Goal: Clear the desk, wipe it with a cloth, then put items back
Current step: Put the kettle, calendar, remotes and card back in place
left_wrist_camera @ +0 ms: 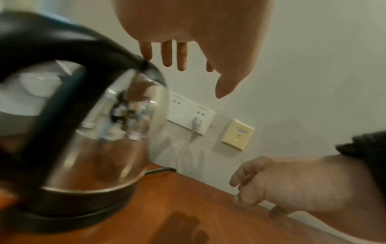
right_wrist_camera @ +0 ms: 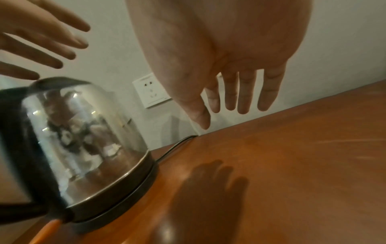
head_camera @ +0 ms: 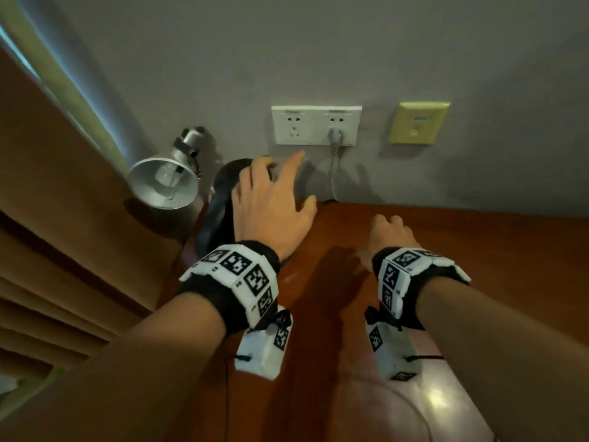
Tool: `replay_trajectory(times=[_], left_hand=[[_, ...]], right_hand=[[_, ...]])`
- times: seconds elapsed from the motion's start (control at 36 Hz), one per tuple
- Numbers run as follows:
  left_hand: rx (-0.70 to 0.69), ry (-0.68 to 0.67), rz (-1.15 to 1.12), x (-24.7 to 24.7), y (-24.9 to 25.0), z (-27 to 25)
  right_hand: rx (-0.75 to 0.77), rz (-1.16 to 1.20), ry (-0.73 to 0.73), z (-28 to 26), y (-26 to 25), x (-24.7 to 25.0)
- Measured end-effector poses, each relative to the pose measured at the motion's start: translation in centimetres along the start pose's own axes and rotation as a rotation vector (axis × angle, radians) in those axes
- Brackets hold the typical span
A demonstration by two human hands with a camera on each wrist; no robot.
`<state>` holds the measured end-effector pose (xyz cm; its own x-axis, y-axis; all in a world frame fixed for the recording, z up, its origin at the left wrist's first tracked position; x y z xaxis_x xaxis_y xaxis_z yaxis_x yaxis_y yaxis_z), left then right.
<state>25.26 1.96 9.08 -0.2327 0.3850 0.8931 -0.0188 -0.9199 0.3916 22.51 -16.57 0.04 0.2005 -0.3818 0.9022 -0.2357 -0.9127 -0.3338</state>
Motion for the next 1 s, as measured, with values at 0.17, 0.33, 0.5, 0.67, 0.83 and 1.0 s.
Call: replay_trajectory(times=[0.17,0.33,0.5,0.67,0.83,1.0], left_hand=[[-0.167,-0.151,-0.093,-4.0,10.7,-2.4],[-0.313,-0.299,-0.165,-8.8,22.6,-8.2],[-0.451,-0.405,-0.171,-12.8,33.3,-16.4],[-0.492,-0.487,-0.141,-16.5,40.3,-22.8],[-0.495,-0.532,-0.077,-20.2,43.9,-26.9],[-0.493,-0.588,0.034,-23.6,44.9,-29.0]], right_hand=[[-0.116,-0.021,0.079,-3.9,9.8,4.4],[-0.338,0.019,0.160,-10.8,22.8,7.5],[-0.519,0.027,0.202,-18.9,34.6,9.0],[-0.585,-0.021,0.210,-25.0,43.5,10.0],[-0.614,-0.043,0.201,-27.6,49.5,10.0],[-0.547,-0.039,0.238,-27.0,51.9,9.6]])
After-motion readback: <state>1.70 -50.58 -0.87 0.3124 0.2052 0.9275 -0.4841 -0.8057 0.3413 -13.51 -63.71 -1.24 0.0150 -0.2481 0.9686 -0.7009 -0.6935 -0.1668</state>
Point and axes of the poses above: each hand's wrist, its own z-axis towards the middle knuckle, its own x-axis out of the back of the hand, y = z × x, the point moved 8 cm from there along z, towards the middle knuckle, and after that the axes turned 13 degrees about x, right-handed, at the moved point
